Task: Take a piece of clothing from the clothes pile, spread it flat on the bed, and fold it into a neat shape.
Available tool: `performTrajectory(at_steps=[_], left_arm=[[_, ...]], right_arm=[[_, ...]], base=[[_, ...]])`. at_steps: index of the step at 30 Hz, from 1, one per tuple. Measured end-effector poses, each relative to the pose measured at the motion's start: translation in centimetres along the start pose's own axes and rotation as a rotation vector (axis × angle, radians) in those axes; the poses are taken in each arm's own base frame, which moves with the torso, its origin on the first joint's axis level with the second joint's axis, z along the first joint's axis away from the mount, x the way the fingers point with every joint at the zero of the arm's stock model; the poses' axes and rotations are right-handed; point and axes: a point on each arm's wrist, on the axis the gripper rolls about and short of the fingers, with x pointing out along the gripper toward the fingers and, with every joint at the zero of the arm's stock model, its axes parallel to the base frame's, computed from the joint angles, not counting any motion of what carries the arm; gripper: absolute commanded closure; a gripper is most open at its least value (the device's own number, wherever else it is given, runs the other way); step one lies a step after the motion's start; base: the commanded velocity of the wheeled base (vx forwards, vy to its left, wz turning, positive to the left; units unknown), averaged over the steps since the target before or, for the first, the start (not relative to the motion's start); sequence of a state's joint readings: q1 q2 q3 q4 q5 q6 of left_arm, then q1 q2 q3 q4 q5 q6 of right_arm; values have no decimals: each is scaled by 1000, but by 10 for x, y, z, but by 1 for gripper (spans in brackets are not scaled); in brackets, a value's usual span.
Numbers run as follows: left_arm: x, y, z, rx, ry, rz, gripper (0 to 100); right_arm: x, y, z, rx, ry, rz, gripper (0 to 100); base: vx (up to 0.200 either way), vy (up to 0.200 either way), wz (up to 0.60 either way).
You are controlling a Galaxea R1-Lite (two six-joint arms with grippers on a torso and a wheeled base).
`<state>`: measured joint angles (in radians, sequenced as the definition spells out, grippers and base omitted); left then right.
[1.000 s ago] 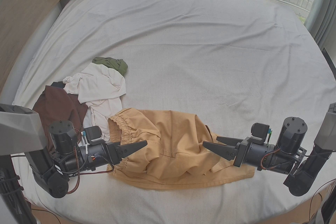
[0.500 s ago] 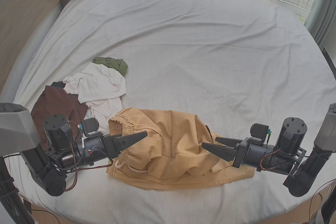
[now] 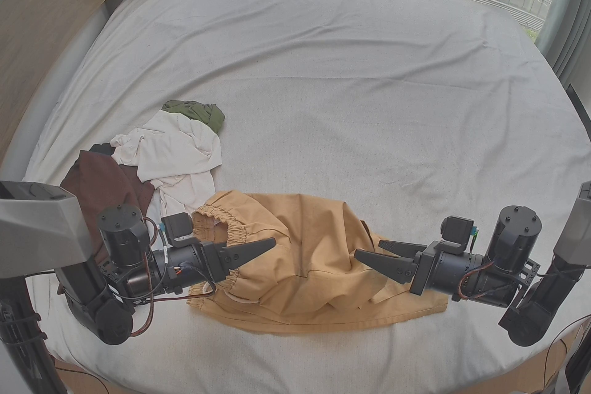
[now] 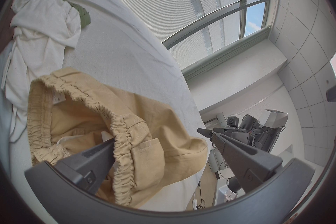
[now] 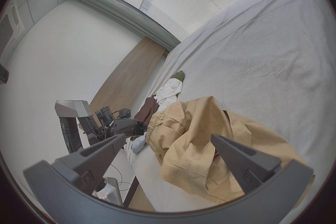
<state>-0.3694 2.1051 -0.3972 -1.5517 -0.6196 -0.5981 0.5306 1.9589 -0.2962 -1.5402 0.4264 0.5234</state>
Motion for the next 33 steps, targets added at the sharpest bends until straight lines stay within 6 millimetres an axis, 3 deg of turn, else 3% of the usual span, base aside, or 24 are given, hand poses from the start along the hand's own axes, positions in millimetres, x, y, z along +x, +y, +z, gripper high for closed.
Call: performTrajectory(at_steps=[14, 15, 25, 33], left_arm=[[11, 3, -4, 1, 11, -8, 0], [12, 3, -4, 3, 11, -9, 100], [11, 9, -3, 1, 7, 5, 100], [-6, 9, 13, -1, -52, 28, 100]], right_arm=[[0, 0, 1, -1, -3, 1, 0], [0, 0, 1, -2, -3, 1, 0], [0, 1, 0, -2, -1, 3, 0], [0, 0, 0, -1, 1, 1, 0]], base=[[0, 0, 0], [0, 0, 0], [0, 0, 0], [0, 0, 0]])
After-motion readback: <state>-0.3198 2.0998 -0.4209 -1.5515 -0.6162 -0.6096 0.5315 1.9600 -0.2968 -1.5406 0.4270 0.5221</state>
